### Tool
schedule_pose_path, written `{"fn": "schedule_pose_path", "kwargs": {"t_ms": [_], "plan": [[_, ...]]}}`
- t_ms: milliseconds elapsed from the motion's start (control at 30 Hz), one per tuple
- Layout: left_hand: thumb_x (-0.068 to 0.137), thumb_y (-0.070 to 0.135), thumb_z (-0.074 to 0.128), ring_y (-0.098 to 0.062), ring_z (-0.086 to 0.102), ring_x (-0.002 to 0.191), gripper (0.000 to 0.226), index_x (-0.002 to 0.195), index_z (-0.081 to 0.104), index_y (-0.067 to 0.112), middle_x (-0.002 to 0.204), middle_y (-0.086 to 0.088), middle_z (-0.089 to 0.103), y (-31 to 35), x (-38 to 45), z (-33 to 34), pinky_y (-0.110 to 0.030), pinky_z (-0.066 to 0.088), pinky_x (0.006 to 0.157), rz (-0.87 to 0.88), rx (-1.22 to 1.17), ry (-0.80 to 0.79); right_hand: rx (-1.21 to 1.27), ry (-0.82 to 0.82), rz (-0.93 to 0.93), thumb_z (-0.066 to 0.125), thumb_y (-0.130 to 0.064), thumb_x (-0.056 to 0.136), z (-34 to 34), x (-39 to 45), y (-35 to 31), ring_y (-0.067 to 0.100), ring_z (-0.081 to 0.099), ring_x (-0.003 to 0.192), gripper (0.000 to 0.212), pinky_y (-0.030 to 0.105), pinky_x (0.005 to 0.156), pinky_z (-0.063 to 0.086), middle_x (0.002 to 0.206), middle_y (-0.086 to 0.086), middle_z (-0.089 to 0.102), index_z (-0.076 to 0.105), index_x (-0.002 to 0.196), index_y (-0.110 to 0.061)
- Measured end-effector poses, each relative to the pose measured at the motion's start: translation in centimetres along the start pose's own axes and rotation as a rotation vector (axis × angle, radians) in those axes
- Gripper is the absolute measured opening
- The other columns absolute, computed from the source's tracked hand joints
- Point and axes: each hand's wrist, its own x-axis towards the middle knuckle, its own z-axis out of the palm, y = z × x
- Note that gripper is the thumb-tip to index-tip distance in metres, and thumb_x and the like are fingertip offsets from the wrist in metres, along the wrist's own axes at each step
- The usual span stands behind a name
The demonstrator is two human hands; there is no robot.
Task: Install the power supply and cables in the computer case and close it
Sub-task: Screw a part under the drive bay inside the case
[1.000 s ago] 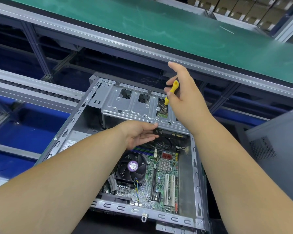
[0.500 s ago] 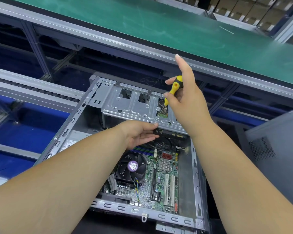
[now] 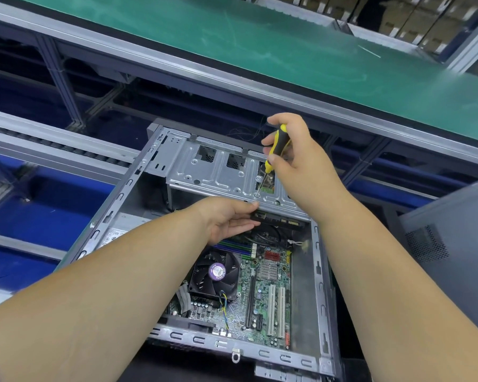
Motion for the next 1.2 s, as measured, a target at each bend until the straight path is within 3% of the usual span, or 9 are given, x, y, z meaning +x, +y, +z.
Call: {"fn": "schedule_pose_path", "kwargs": {"t_ms": [67, 200, 367, 467, 600, 667, 833, 1000, 1200], "plan": [[0.081, 0.012, 0.074, -0.022, 0.072, 0.078, 0.014, 0.088, 0.066, 0.003, 0.09, -0.013, 0.07, 0.0, 0.0, 0.0, -0.026, 0.06, 0.069, 0.001, -0.002, -0.002, 0.021, -0.014, 0.004, 0.061, -0.007, 0.091, -0.2, -0.2, -0.1, 0.009, 0.066, 0.092, 0.046, 0.035, 0.081, 0.056, 0.097, -0.012, 0.064, 0.046, 0.12, -0.039], [0.08, 0.012, 0.074, -0.023, 0.073, 0.08, 0.014, 0.088, 0.067, 0.003, 0.087, -0.013, 0.072, 0.0, 0.0, 0.0, -0.026, 0.06, 0.07, 0.001, 0.002, -0.001, -0.091, 0.125, -0.009, 0.08, -0.027, 0.08, 0.0, 0.1, 0.1, 0.017, 0.06, 0.07, 0.032, 0.037, 0.065, 0.054, 0.077, -0.006, 0.059, 0.05, 0.093, -0.025], [0.081, 0.011, 0.074, -0.022, 0.073, 0.076, 0.012, 0.086, 0.066, 0.003, 0.077, -0.01, 0.074, 0.0, 0.0, -0.1, -0.026, 0.06, 0.071, -0.003, 0.005, 0.003, -0.216, 0.299, 0.112, 0.073, -0.048, 0.081, 0.9, 0.3, 0.8, 0.011, 0.052, 0.058, 0.041, 0.028, 0.05, 0.037, 0.066, -0.007, 0.055, 0.036, 0.073, -0.032], [0.081, 0.011, 0.074, -0.021, 0.073, 0.073, 0.012, 0.085, 0.066, 0.003, 0.072, -0.009, 0.074, 0.1, 0.0, 0.0, -0.026, 0.06, 0.07, -0.005, 0.004, 0.002, -0.083, 0.258, 0.148, 0.069, -0.046, 0.084, 1.4, 0.3, 1.4, 0.013, 0.056, 0.071, 0.026, 0.032, 0.061, 0.047, 0.082, -0.003, 0.061, 0.047, 0.082, -0.032], [0.081, 0.01, 0.073, -0.022, 0.073, 0.076, 0.012, 0.086, 0.066, 0.003, 0.074, -0.01, 0.073, 0.1, 0.1, 0.0, -0.027, 0.06, 0.071, -0.008, -0.002, 0.007, 0.569, 0.146, 0.16, 0.063, -0.018, 0.09, 1.6, 0.5, 1.4, 0.02, 0.065, 0.101, 0.022, 0.038, 0.085, 0.051, 0.104, -0.001, 0.069, 0.058, 0.11, -0.024], [0.082, 0.011, 0.073, -0.021, 0.073, 0.075, 0.011, 0.086, 0.065, 0.004, 0.073, -0.009, 0.074, 0.1, 0.1, 0.0, -0.027, 0.06, 0.072, -0.006, 0.005, 0.002, 0.714, 0.123, 0.113, 0.056, -0.013, 0.093, 1.5, 0.7, 1.5, 0.024, 0.067, 0.097, 0.024, 0.043, 0.09, 0.049, 0.092, -0.001, 0.07, 0.056, 0.116, -0.02], [0.083, 0.011, 0.072, -0.021, 0.072, 0.077, 0.01, 0.086, 0.066, 0.004, 0.074, -0.009, 0.074, 0.1, 0.0, 0.0, -0.026, 0.06, 0.071, -0.003, 0.01, 0.004, 0.957, 0.131, 0.117, 0.036, -0.031, 0.101, 1.7, 1.0, 1.5, 0.016, 0.045, 0.074, 0.034, 0.032, 0.075, 0.037, 0.08, 0.001, 0.051, 0.056, 0.118, -0.009], [0.083, 0.012, 0.072, -0.019, 0.073, 0.073, 0.01, 0.085, 0.066, 0.004, 0.072, -0.008, 0.074, 0.1, 0.1, 0.0, -0.025, 0.06, 0.071, -0.009, 0.018, -0.004, 0.9, 0.108, 0.067, 0.033, -0.029, 0.102, 2.1, 1.0, 1.2, 0.017, 0.043, 0.074, 0.029, 0.036, 0.079, 0.037, 0.082, 0.001, 0.049, 0.056, 0.095, -0.014], [0.081, 0.012, 0.073, -0.02, 0.074, 0.074, 0.011, 0.085, 0.067, 0.004, 0.074, -0.009, 0.074, 0.1, 0.1, -0.1, -0.026, 0.06, 0.071, -0.013, 0.014, -0.004, 0.898, 0.147, 0.018, 0.033, -0.027, 0.103, 1.3, 1.5, 1.3, 0.015, 0.043, 0.073, 0.028, 0.031, 0.074, 0.036, 0.082, -0.001, 0.049, 0.056, 0.091, -0.017]]}}
